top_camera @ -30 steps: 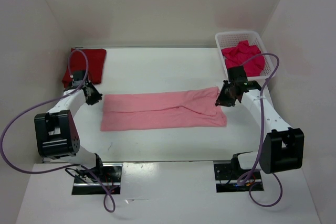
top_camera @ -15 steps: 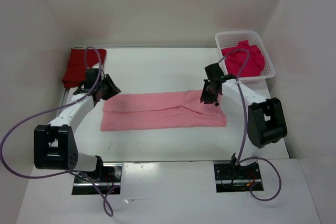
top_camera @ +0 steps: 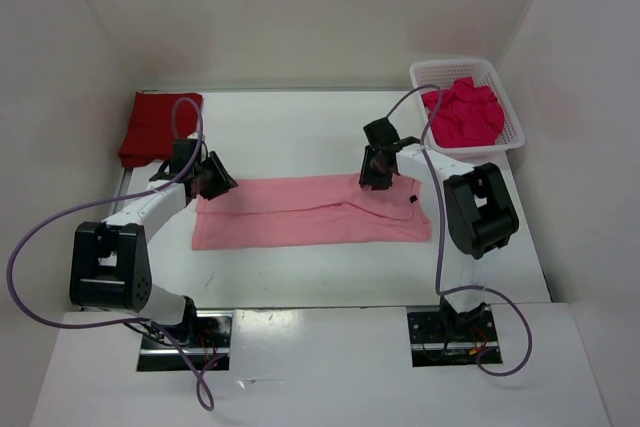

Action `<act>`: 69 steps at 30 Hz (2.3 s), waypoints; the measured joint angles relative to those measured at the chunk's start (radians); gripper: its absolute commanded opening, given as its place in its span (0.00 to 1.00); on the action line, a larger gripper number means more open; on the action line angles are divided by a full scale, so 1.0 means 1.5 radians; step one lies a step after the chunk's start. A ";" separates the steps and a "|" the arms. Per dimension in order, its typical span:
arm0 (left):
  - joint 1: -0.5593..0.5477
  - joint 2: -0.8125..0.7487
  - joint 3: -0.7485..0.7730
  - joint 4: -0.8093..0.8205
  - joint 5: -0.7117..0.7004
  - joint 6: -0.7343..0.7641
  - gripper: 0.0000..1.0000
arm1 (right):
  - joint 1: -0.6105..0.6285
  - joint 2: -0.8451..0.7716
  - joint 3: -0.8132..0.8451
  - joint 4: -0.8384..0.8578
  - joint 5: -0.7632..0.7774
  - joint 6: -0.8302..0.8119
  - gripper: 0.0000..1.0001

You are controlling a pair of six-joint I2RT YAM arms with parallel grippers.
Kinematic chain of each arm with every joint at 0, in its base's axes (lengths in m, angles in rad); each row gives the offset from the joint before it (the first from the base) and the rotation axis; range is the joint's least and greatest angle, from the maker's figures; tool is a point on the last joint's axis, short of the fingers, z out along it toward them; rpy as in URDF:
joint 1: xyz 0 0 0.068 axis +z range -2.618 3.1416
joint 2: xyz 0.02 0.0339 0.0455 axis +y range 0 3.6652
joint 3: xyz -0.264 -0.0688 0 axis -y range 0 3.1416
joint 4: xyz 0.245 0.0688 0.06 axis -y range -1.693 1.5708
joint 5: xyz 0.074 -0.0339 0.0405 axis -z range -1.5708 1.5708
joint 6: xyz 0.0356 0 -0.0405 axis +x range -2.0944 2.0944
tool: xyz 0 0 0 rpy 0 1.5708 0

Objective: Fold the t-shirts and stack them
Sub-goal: Fold the other side of the tshirt into a rectangle, then rotate the tshirt 90 degrees

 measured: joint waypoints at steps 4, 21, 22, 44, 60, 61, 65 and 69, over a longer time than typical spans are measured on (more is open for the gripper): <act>0.000 0.000 0.000 0.005 0.001 0.000 0.43 | 0.000 0.022 0.011 0.013 0.006 -0.001 0.32; 0.000 0.000 0.000 0.010 0.011 -0.002 0.47 | 0.004 -0.050 -0.032 -0.042 -0.033 0.013 0.02; 0.000 0.000 0.000 0.010 0.011 -0.002 0.47 | 0.006 -0.064 -0.042 -0.046 -0.044 0.017 0.02; 0.000 0.026 0.049 0.042 0.048 -0.023 0.47 | -0.012 -0.108 -0.021 -0.102 -0.094 0.031 0.05; 0.044 0.154 0.043 0.067 0.086 -0.050 0.48 | 0.011 -0.150 -0.180 -0.101 -0.112 0.056 0.23; 0.053 0.162 0.041 0.068 0.090 -0.054 0.48 | 0.007 -0.156 -0.169 -0.102 -0.114 0.055 0.23; 0.099 0.169 0.018 0.076 0.122 -0.083 0.48 | -0.016 -0.148 -0.106 -0.080 -0.110 0.056 0.07; 0.156 0.152 -0.009 0.083 0.156 -0.106 0.45 | -0.030 -0.060 -0.069 -0.027 -0.086 0.062 0.00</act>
